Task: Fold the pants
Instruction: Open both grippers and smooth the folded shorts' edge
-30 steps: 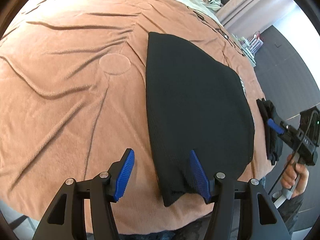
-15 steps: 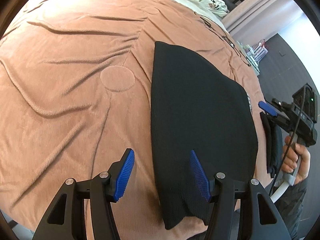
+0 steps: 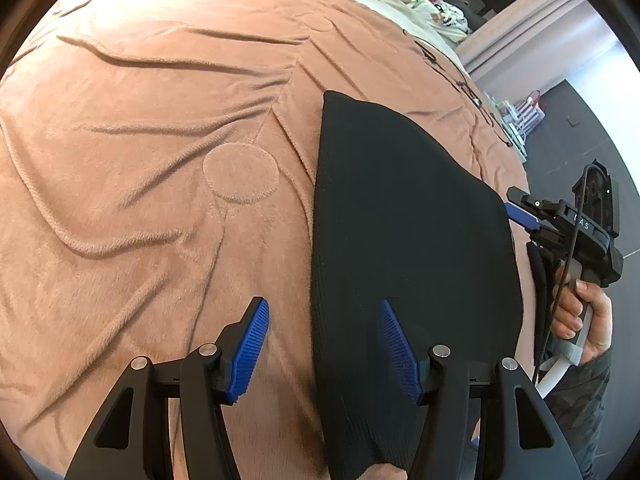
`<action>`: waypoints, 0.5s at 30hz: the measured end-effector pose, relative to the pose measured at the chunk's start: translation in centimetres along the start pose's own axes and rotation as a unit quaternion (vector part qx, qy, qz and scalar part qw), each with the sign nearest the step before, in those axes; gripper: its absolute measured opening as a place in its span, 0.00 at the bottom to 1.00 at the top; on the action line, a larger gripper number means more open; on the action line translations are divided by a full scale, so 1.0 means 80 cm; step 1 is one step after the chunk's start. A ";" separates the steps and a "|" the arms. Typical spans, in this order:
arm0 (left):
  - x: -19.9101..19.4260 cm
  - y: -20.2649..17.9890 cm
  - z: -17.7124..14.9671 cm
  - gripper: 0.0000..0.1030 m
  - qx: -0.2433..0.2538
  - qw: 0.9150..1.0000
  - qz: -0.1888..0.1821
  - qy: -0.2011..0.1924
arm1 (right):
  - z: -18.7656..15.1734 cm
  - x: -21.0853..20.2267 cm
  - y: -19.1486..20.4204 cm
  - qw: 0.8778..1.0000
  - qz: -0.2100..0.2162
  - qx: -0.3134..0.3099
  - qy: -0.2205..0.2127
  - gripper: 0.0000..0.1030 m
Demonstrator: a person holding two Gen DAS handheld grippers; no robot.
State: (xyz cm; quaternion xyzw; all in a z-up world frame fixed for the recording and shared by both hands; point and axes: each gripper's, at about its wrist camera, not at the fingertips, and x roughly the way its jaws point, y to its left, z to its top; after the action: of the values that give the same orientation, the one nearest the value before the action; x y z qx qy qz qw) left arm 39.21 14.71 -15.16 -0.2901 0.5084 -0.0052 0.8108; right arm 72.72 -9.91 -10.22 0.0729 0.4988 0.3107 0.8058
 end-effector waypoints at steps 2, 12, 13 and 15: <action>0.001 0.000 0.000 0.59 -0.001 1.000 0.000 0.001 | 0.000 0.004 0.000 1.000 -0.006 -0.002 0.004 0.46; 0.007 -0.002 -0.001 0.59 0.004 1.000 0.007 0.004 | 0.007 0.016 0.000 1.000 -0.010 0.008 0.017 0.25; 0.007 -0.003 -0.001 0.59 0.005 1.000 0.008 0.004 | 0.008 0.013 0.000 1.000 -0.002 0.010 0.014 0.25; 0.008 -0.003 -0.001 0.59 0.006 1.000 0.008 0.004 | 0.010 0.011 0.000 1.000 0.012 0.011 0.012 0.25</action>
State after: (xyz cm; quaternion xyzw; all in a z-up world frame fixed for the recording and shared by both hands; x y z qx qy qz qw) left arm 39.54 14.27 -15.55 -0.2812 0.5137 -0.0028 0.8106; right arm 73.71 -9.26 -10.47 0.0842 0.5113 0.3157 0.7949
